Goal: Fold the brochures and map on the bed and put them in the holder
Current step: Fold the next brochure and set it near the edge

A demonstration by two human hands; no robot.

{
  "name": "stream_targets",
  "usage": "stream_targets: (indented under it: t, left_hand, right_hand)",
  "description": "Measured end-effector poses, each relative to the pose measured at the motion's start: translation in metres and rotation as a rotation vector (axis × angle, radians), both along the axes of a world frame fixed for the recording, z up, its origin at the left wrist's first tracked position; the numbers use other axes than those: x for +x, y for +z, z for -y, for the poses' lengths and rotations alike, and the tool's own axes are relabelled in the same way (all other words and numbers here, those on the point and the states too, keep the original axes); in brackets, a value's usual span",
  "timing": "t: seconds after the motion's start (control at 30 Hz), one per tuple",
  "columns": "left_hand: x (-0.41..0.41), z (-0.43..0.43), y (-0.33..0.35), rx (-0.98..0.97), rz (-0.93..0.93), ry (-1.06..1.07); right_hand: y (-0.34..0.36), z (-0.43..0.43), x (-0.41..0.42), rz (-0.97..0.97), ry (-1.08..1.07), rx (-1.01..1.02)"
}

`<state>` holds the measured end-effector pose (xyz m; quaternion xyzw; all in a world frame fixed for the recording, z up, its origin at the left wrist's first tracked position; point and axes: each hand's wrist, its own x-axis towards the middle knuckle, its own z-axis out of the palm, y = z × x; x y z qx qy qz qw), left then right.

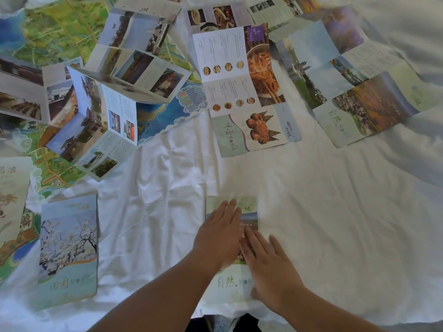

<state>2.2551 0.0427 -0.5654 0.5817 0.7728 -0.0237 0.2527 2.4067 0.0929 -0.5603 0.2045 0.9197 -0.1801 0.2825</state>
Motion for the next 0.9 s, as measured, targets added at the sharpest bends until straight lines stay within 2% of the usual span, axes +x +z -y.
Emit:
stream_targets:
  t: [0.27,0.47,0.67,0.9]
  left_hand:
    - [-0.005,0.025,0.013,0.063,0.056,0.082]
    - [0.016,0.058,0.021,-0.038,0.019,-0.087]
    - [0.027,0.087,0.016,0.002,0.059,-0.133]
    - [0.028,0.108,0.018,-0.050,0.103,-0.112]
  right_hand:
    - [0.002,-0.003,-0.009,-0.037,-0.050,0.025]
    - [0.006,-0.010,-0.017,-0.011,-0.018,0.019]
    - [0.003,-0.011,-0.016,0.030,0.011,0.028]
    - [0.000,-0.007,-0.017,0.053,0.013,0.044]
